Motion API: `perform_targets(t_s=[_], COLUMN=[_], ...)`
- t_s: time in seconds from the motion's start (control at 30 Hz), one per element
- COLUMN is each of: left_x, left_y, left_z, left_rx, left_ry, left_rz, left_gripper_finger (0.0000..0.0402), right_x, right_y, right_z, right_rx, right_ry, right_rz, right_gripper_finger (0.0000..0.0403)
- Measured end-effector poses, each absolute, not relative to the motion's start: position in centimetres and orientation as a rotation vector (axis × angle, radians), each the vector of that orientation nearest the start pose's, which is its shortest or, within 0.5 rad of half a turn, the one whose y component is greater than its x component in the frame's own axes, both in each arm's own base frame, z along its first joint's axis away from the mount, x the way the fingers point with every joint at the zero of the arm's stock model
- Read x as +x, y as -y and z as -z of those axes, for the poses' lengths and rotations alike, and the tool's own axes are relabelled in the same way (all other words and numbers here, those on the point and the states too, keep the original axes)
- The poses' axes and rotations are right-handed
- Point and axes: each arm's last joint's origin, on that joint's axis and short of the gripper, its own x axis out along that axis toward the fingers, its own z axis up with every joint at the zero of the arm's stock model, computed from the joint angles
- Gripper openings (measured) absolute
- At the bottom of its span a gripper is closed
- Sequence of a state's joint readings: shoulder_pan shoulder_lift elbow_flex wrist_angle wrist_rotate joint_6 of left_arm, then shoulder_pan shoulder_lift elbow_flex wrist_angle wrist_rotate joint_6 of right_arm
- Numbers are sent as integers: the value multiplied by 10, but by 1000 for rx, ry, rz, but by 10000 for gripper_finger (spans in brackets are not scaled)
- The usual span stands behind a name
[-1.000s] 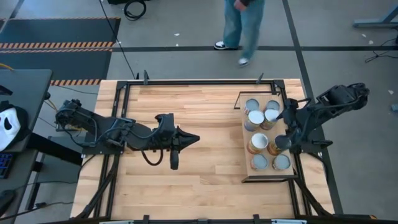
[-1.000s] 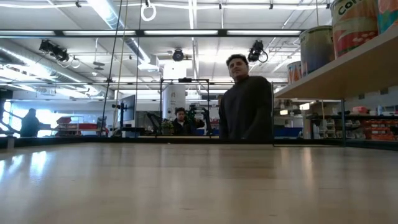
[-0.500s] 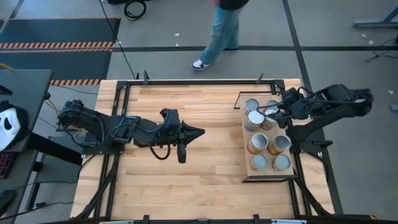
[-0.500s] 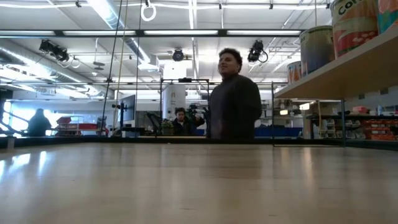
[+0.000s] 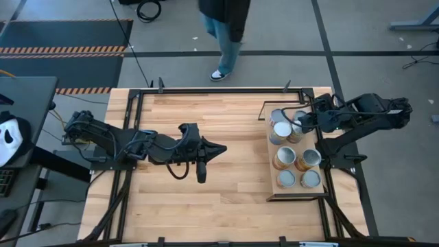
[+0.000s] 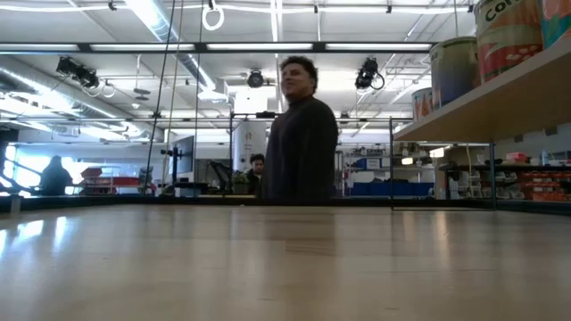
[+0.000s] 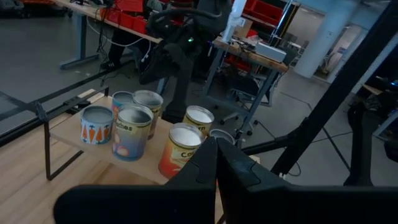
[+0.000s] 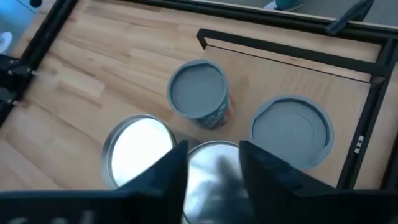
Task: Pick and place cans onto a shelf
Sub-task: Adjust the canned goods on the shelf
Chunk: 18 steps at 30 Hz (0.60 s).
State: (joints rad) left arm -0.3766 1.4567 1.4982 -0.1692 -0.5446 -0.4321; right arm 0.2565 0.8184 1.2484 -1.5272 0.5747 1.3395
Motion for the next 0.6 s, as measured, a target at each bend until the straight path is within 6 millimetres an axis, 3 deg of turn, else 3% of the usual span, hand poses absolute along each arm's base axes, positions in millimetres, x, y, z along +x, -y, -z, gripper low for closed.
perform_targets(t_s=[0.33, 0.6], left_x=[302, 299], left_y=[117, 124], left_z=[-424, -425], left_rx=[-321, -318], left_ry=[-87, -90], left_rz=[-147, -125], left_gripper_finger=[9, 9], right_x=[93, 92], right_y=[-10, -12], right_z=[-346, -345], right_rx=[759, 784], right_ry=[-711, -783], right_rz=[925, 886], right_gripper_finger=[10, 6])
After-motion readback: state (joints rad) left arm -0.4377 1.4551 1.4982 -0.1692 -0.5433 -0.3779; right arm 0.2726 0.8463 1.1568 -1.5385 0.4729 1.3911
